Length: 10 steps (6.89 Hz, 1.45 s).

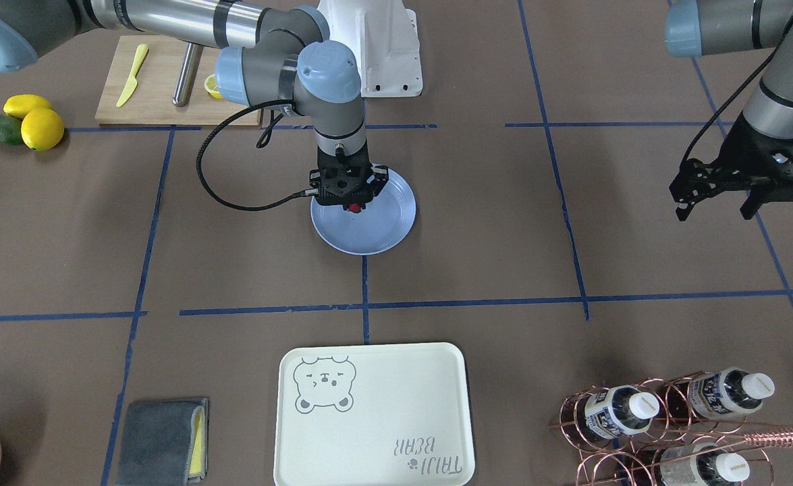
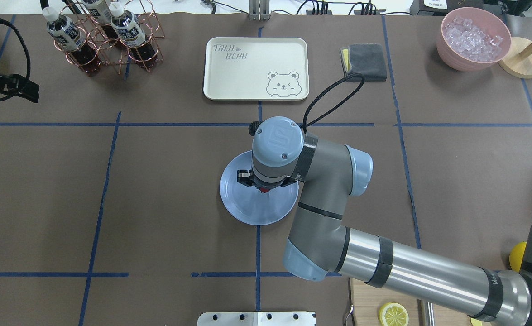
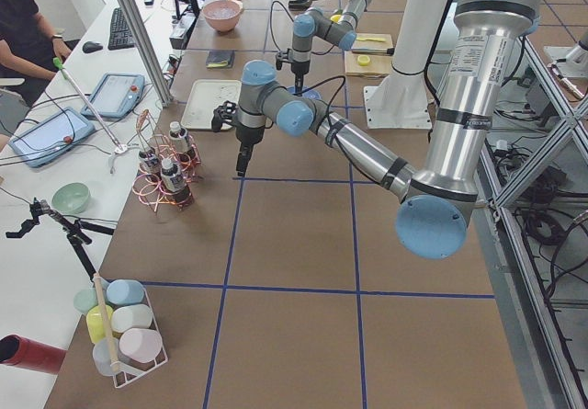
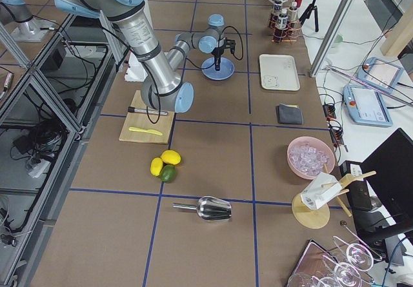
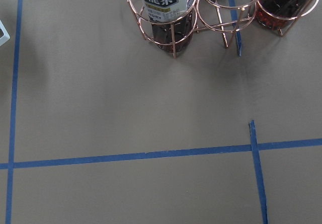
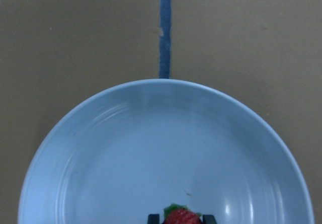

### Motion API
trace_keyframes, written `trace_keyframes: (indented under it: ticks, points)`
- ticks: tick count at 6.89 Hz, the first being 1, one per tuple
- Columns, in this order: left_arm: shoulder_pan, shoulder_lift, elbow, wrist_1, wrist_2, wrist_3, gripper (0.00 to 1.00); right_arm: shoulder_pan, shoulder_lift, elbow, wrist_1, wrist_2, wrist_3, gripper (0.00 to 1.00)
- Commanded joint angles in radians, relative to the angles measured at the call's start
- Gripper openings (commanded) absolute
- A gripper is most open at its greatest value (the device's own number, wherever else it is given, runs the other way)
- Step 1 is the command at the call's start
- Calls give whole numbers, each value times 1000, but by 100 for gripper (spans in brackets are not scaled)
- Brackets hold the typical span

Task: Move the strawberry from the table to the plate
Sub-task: 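Carry the strawberry with the right gripper over the plate and lower it, then open the right gripper to drop the strawberry onto the plate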

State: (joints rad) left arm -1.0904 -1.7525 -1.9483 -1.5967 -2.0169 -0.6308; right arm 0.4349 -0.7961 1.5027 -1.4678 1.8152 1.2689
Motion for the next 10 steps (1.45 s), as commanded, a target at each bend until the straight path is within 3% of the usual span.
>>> trace_keyframes:
  ticks: [1,2,3,4,6,7,8,10]
  points:
    - [-3,1,0,0,0,2,100,-8,15,-27,20,-5,3,0]
    - [-3,1,2,0,0,0,100,-8,14,-29,20,-5,3,0]
    - [-6,1,2,0,0,0,100,-8,14,-30,21,-5,6,55]
    - [-6,1,3,0,0,0,100,-8,17,-29,23,-5,6,99]
    - [-6,1,17,-3,0,2,100,30,17,32,14,15,4,100]
    - [-8,1,29,-5,0,9,100,92,-3,97,-11,85,3,100]
    - [-16,4,31,-3,-11,22,100,152,-64,205,-54,114,-9,100]
    - [-153,53,69,-3,-156,240,100,282,-254,391,-88,191,-142,100]
